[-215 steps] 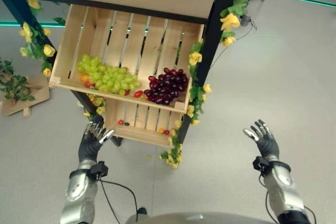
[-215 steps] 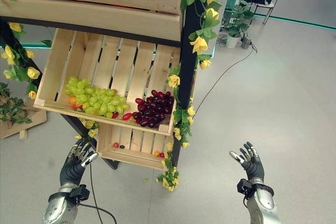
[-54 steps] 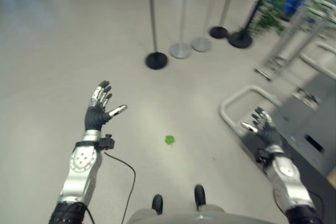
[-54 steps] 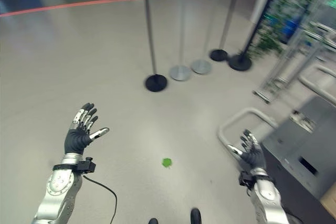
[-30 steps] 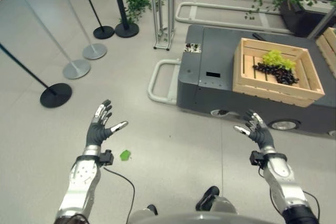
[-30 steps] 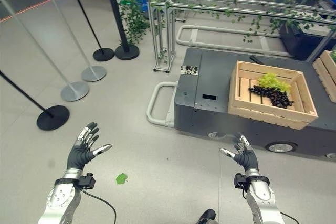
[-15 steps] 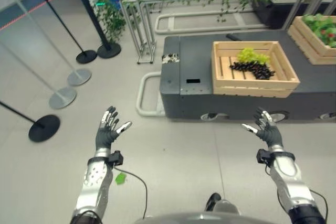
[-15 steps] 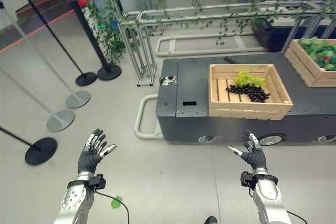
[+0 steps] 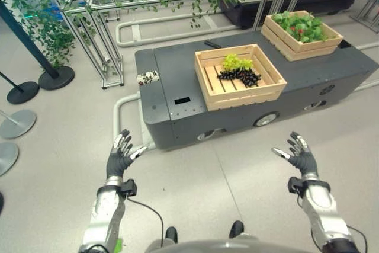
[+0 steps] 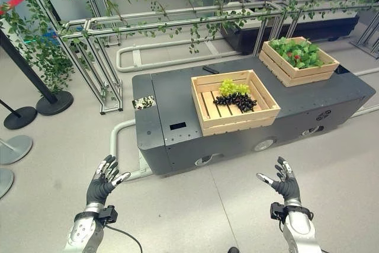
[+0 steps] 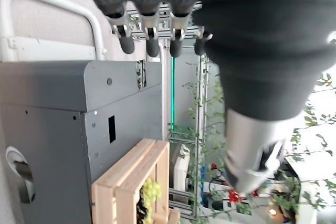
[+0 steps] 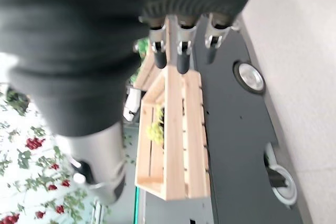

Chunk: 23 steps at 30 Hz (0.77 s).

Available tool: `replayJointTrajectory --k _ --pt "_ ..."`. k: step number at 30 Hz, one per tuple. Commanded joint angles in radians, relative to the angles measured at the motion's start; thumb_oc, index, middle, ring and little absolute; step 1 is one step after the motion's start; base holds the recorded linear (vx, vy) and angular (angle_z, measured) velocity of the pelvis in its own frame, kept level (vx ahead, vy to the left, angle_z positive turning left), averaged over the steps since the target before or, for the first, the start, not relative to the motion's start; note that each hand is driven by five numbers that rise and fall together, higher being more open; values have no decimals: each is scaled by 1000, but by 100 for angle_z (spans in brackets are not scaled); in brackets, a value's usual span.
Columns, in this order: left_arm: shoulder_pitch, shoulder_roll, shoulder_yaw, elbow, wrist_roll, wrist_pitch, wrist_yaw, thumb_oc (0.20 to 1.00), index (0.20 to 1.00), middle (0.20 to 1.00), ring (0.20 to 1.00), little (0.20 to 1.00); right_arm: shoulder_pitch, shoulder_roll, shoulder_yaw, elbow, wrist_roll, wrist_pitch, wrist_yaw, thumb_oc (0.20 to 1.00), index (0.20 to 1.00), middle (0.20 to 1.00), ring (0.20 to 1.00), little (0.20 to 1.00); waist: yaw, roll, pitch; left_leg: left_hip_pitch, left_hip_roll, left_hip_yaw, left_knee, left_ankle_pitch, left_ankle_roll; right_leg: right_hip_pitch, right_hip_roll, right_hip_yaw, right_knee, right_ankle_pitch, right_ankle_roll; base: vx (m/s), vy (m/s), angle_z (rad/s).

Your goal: Pick up the fruits from the basket on one side to the basket on the other side

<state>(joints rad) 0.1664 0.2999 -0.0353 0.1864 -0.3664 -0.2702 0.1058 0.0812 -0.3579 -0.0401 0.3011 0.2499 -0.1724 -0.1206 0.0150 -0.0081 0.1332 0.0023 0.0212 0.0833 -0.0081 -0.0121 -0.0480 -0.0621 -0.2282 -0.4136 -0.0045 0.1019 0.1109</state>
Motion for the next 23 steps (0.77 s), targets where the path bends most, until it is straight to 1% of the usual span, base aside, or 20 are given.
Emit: replayJointTrajectory --k 1,3,5,6,8,16,19,23 --pt "-27 46 38 -76 45 -55 14 1000 1000 1000 1000 1000 -97 -12 -12 -5 -17 -50 -18 1000 1000 1000 1000 1000 29 -45 4 -8 3 26 13 -5 -13 41 -42 22 -4 14 63 19 43 -4" --pt "-33 54 38 -78 54 -55 21 1000 1000 1000 1000 1000 -104 -1 -6 -4 -13 -51 -21 1000 1000 1000 1000 1000 32 -57 4 -10 2 34 24 -14 -8 38 -39 20 -2 12 66 32 45 -1" --pt "-34 55 40 -77 52 -54 25 1000 1000 1000 1000 1000 -104 4 -2 1 -11 -51 -22 1000 1000 1000 1000 1000 34 -62 6 -10 2 37 30 -19 -6 39 -40 18 0 14 66 39 26 -3" --pt "-38 60 43 -74 52 -53 28 1000 1000 1000 1000 1000 -107 8 0 -3 -11 -52 -23 1000 1000 1000 1000 1000 34 -69 11 -14 0 39 50 -29 -4 38 -39 21 1 14 67 44 31 -2" --pt "-43 65 43 -76 53 -52 29 1000 1000 1000 1000 1000 -110 14 2 -7 -10 -53 -25 1000 1000 1000 1000 1000 36 -75 14 -20 -3 42 68 -37 -2 40 -38 20 -5 20 70 25 16 -1" --pt "-54 63 32 -78 50 -50 28 1000 1000 1000 1000 1000 -116 23 14 -6 -8 -53 -29 1000 1000 1000 1000 1000 37 -75 0 -6 -10 49 49 -39 1 54 -39 18 -36 34 76 31 26 -5" --pt "-56 53 27 -74 23 -45 15 1000 1000 1000 1000 1000 -112 29 17 -3 -9 -48 -27 1000 1000 1000 1000 1000 31 -75 -8 8 -15 52 27 -35 2 62 -40 14 -44 37 78 9 10 -3" --pt "-53 52 28 -77 23 -41 11 1000 1000 1000 1000 1000 -110 34 17 -3 -10 -46 -25 1000 1000 1000 1000 1000 26 -75 -11 20 -16 52 12 -32 3 67 -40 8 -48 38 80 0 0 0"
